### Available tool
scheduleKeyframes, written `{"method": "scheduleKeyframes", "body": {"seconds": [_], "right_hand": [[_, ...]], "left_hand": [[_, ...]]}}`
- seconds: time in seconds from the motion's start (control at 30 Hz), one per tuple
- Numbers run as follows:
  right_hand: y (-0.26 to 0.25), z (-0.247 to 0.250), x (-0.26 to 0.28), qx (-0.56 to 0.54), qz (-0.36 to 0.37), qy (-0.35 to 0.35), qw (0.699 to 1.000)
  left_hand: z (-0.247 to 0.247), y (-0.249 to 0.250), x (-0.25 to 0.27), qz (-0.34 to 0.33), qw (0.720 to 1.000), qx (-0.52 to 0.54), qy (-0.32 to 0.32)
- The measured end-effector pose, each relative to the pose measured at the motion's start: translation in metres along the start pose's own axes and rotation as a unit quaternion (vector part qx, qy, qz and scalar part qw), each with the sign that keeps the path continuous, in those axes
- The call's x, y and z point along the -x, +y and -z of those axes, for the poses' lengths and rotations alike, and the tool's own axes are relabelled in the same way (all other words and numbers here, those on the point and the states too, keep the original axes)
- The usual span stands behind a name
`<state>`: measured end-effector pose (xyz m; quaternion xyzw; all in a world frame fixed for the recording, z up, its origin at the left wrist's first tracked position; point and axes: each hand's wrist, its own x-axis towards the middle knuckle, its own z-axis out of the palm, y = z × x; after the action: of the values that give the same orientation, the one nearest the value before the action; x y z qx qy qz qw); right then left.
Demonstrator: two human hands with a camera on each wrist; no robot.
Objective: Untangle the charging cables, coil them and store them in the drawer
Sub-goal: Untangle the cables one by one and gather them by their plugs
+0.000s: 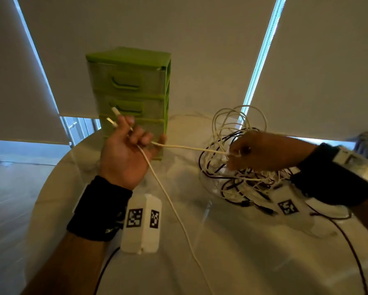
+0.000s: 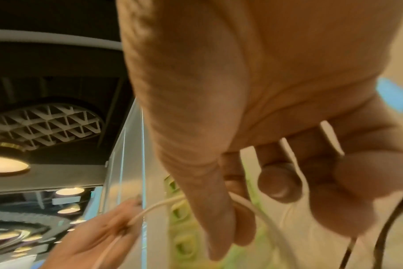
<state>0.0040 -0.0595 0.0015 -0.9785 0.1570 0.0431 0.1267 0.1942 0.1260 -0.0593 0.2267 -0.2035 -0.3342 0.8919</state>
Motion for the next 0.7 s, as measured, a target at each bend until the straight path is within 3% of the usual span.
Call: {"method": "scheduleKeyframes", "body": {"seconds": [0.07,0.17,0.23,0.3,0.4,0.5,0.63,0.7], "right_hand": [[0.013,0.019,0.005,0.029,-0.040,0.041,0.998],[0.025,0.031,0.003,0.060,-0.067,0.176,0.980],[0.021,0.035,-0.001,-0.013,-0.048,0.277,0.959],[0.010,0.038,-0.003,-0.145,-0.024,0.329,0.933],[-0.016,0.045,-0.003,-0.273,0.032,0.325,0.905],[-0.040,0.052,-0.001,-0.326,0.109,0.286,0.895],[-0.036,0.055,0.002,-0.385,0.152,0.246,0.876],[-0.022,0.049,0.001,-0.359,0.130,0.222,0.897]], "left_hand": [[-0.001,0.004,-0.004,-0.006,1.000,-0.003,0.007],[-0.006,-0.006,-0.009,0.009,0.998,-0.063,0.022],[-0.010,-0.021,-0.010,0.035,0.991,-0.130,0.024],[-0.018,-0.034,-0.012,0.068,0.972,-0.223,0.000],[-0.035,-0.050,-0.014,0.086,0.930,-0.351,-0.073],[-0.060,-0.068,-0.015,0.051,0.906,-0.406,-0.108],[-0.079,-0.084,-0.021,-0.018,0.913,-0.407,-0.030],[-0.072,-0.084,-0.026,-0.013,0.933,-0.358,-0.017]]}}
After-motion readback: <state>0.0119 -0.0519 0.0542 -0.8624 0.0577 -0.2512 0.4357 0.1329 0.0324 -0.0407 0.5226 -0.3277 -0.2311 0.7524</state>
